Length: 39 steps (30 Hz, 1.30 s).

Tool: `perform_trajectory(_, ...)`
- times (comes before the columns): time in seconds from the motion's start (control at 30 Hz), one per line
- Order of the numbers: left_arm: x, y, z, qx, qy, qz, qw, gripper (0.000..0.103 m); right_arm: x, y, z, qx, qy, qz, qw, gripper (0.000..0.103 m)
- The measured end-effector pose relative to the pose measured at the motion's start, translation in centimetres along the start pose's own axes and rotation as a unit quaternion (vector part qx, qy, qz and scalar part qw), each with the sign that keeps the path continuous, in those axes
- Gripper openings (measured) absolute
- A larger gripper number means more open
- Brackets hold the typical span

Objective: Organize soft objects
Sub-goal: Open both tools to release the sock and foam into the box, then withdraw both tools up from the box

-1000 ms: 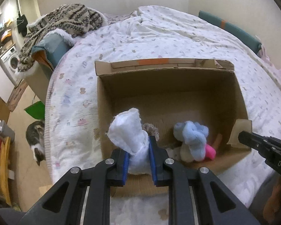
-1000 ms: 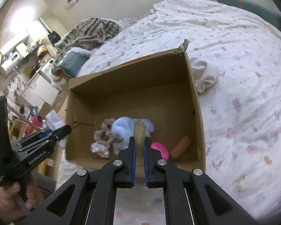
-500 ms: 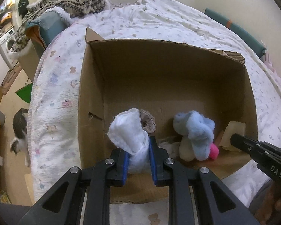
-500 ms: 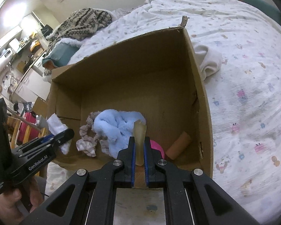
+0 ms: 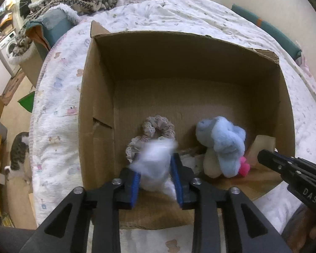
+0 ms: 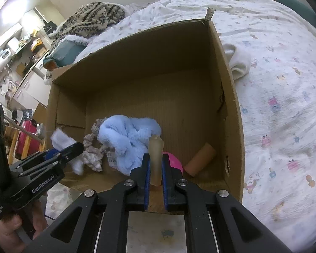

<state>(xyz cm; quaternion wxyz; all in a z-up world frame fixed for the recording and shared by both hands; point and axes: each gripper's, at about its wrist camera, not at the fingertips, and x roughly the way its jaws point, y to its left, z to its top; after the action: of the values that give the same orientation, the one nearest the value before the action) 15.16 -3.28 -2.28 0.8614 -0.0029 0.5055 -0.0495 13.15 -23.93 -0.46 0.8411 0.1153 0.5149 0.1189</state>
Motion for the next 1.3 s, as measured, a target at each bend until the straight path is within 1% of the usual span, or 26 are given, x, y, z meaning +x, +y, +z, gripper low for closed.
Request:
perform_trajectory(0.03,-0.1,-0.1,0.0,0.002,-0.003,0.003,1.0,0.038,0.0,0.0,0.0,0.0,0.0,0.0,1.0,0.01)
perform_trajectory(0.07,-0.2,-0.2,-0.1,0.003,-0.006,0.007,1.0,0.049,0.0,0.1,0.1,0.0,0.001,-0.001,1.0,0.01)
perform_trajectory(0.1,-0.4,-0.3,-0.1,0.005,-0.012,0.014,0.9998,0.058,0.0,0.1,0.1,0.001,0.0,-0.001,1.0,0.01)
perform_trajectory(0.13,-0.5,-0.3,-0.1,0.006,-0.017,0.018,0.9997,0.06,0.1,0.1,0.1,0.001,0.001,-0.001,1.0,0.011)
perform_trajectory(0.2,-0.6,-0.5,-0.2,0.005,-0.018,0.02,0.9996,0.063,0.1,-0.1,0.2,0.006,0.002,0.001,1.0,0.012)
perform_trajectory(0.27,-0.6,-0.6,-0.2,0.007,-0.014,0.017,0.9997,0.063,0.1,-0.3,0.2,0.008,0.0,0.001,1.0,0.014)
perform_trajectory(0.37,-0.8,-0.6,-0.1,0.006,-0.02,0.018,0.9996,0.063,-0.1,-0.3,0.2,0.008,-0.006,0.001,1.0,0.02)
perform_trajectory(0.53,-1.6,0.0,0.1,-0.018,-0.03,0.018,0.9992,0.063,-0.5,-0.2,0.5,0.008,-0.017,0.0,1.0,0.022)
perform_trajectory(0.6,-1.9,0.3,0.1,-0.026,-0.036,0.021,0.9988,0.063,-0.6,-0.1,0.6,0.008,-0.024,0.002,1.0,0.032)
perform_trajectory(0.67,-2.3,0.6,0.1,-0.032,-0.04,0.02,0.9985,0.063,-1.0,-0.1,0.8,0.008,-0.032,0.007,0.999,0.051)
perform_trajectory(0.7,-2.5,0.6,0.2,-0.032,-0.042,0.018,0.9984,0.063,-1.2,0.0,0.8,0.009,-0.04,0.011,0.999,0.065)
perform_trajectory(0.73,-2.6,0.6,0.2,-0.033,-0.045,0.02,0.9983,0.063,-1.6,0.0,0.8,0.009,-0.049,0.013,0.999,0.067)
perform_trajectory(0.87,-3.9,0.8,-0.2,-0.029,-0.068,0.03,0.9968,0.063,-2.6,0.3,0.8,0.003,-0.071,0.008,0.997,0.068)
perform_trajectory(0.93,-4.6,1.0,-0.2,-0.026,-0.079,0.025,0.9962,0.069,-3.5,0.4,0.7,0.001,-0.085,0.002,0.996,0.075)
perform_trajectory(0.97,-5.0,1.0,-0.3,-0.025,-0.085,0.024,0.9958,0.077,-4.0,0.5,0.6,0.001,-0.094,-0.003,0.996,0.077)
perform_trajectory(1.0,-5.5,1.0,-0.4,-0.025,-0.091,0.024,0.9953,0.08,-4.6,0.6,0.4,0.001,-0.104,-0.008,0.995,0.08)
perform_trajectory(1.07,-6.6,1.1,-0.8,-0.026,-0.101,0.025,0.9942,0.084,-5.4,0.6,0.0,0.0,-0.116,-0.021,0.993,0.086)
perform_trajectory(1.13,-7.3,1.2,-1.2,-0.018,-0.105,0.027,0.9939,0.09,-6.0,0.6,-0.5,-0.003,-0.121,-0.047,0.992,0.092)
perform_trajectory(1.2,-7.9,1.5,-1.5,-0.011,-0.108,0.034,0.9935,0.096,-6.5,0.6,-1.0,-0.004,-0.122,-0.055,0.991,0.095)
perform_trajectory(1.3,-9.2,2.1,-2.3,-0.022,-0.114,0.036,0.9926,0.102,-7.3,0.8,-1.8,0.001,-0.133,-0.065,0.989,0.1)
